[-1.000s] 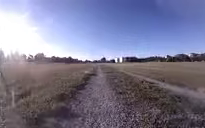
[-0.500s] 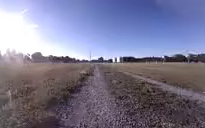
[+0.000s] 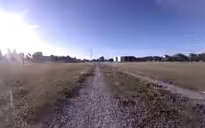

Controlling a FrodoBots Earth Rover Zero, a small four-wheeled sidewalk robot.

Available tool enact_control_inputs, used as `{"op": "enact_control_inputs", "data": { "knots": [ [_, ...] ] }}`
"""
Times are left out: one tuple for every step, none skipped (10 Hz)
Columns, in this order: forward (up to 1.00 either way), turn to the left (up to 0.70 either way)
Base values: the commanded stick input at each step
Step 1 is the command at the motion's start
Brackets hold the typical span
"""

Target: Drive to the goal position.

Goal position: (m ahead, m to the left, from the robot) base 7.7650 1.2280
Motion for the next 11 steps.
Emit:
{"op": "enact_control_inputs", "data": {
  "knots": [
    [0.50, 0.00],
    [0.50, 0.00],
    [0.50, 0.00],
    [0.50, 0.00],
    [0.50, 0.00],
    [0.50, 0.00],
    [0.50, 0.00],
    [0.50, 0.00],
    [0.50, 0.00],
    [0.50, 0.00],
    [0.50, 0.00]
  ]
}}
